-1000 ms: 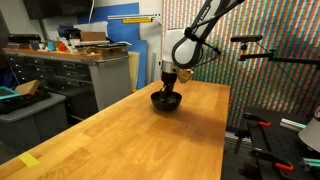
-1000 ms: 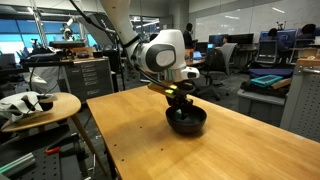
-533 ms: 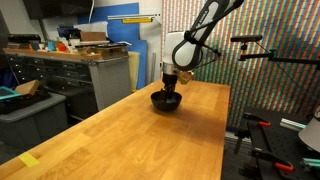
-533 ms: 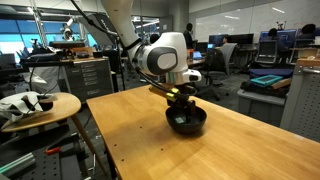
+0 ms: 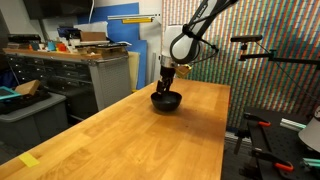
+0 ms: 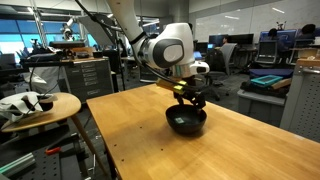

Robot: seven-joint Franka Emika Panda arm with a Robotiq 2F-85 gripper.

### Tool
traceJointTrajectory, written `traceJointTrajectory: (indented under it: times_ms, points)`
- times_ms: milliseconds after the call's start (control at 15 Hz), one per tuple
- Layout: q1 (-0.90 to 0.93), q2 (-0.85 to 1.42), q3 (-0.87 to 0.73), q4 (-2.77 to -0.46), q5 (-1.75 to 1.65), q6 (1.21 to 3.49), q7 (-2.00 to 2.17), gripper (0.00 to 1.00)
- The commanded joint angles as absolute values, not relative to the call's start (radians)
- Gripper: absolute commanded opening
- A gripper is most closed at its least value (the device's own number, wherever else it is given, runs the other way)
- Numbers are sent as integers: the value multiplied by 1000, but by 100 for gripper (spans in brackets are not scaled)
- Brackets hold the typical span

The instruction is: Pick up the object and put in the bowl

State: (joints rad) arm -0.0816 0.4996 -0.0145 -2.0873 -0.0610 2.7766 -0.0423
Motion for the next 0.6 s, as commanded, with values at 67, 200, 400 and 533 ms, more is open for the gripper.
traceJointTrajectory:
  times_ms: [67,200,400,533]
  points:
    - [-90,450,-21,-2041,-45,2682,-62,100]
    - [-88,434,-26,-2019,-49,2639,-61,100]
    - [-80,412,-38,-1990,-61,2585,-51,100]
    - [-77,397,-44,-1976,-65,2554,-45,100]
